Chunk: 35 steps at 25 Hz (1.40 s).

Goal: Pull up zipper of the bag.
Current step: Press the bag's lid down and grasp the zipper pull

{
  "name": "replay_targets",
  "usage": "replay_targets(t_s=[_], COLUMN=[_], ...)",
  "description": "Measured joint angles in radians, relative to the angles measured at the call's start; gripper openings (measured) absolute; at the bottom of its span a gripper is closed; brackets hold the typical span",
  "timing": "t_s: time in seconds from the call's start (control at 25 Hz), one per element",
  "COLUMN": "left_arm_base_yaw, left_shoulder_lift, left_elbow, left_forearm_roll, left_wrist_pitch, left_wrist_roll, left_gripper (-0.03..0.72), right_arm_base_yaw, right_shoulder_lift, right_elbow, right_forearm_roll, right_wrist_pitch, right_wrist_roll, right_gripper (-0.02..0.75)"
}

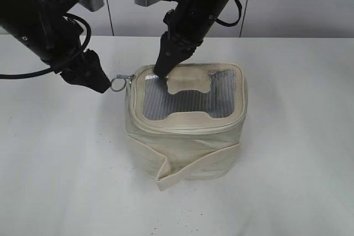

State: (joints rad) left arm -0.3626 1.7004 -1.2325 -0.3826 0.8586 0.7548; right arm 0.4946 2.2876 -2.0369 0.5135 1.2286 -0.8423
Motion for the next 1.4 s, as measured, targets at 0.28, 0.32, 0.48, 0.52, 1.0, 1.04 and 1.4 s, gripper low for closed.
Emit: replay_targets(t_s=[0.28, 0.32, 0.48, 0.52, 1.0, 1.04, 1.4], left_arm_base_yaw=[-0.012, -0.017, -0.046, -0.055, -0.076, -0.076, -0.077], left_shoulder_lift=[0.0, 0.0, 0.0, 0.0, 0.03, 0.039, 0.071], left_elbow=[0.0, 0.0, 0.0, 0.0, 0.0, 0.0, -0.001], left_forearm_roll=[0.064, 0.062, 0.059, 0.059, 0.036, 0.035, -0.006], left_wrist_pitch=[-0.031, -0.029, -0.024, -0.025, -0.113, -0.11, -0.161], left_wrist_roll=[0.0, 0.0, 0.0, 0.0, 0.0, 0.0, 0.0], left_gripper=[0.589, 0.59, 0.59, 0.59, 0.54, 0.534, 0.227], right_arm_base_yaw=[0.0, 0.0, 0.0, 0.0, 0.0, 0.0, 0.0], right_shoulder_lift=[0.0, 0.0, 0.0, 0.0, 0.0, 0.0, 0.0], right_elbow=[0.0, 0.0, 0.0, 0.0, 0.0, 0.0, 0.0], right_forearm_roll=[0.0, 0.0, 0.0, 0.0, 0.0, 0.0, 0.0], right_wrist_pitch=[0.0, 0.0, 0.0, 0.0, 0.0, 0.0, 0.0], right_wrist_roll=[0.006, 0.006, 0.007, 0.007, 0.014, 0.014, 0.016], right_gripper=[0.041, 0.042, 0.042, 0.042, 0.039, 0.039, 0.039])
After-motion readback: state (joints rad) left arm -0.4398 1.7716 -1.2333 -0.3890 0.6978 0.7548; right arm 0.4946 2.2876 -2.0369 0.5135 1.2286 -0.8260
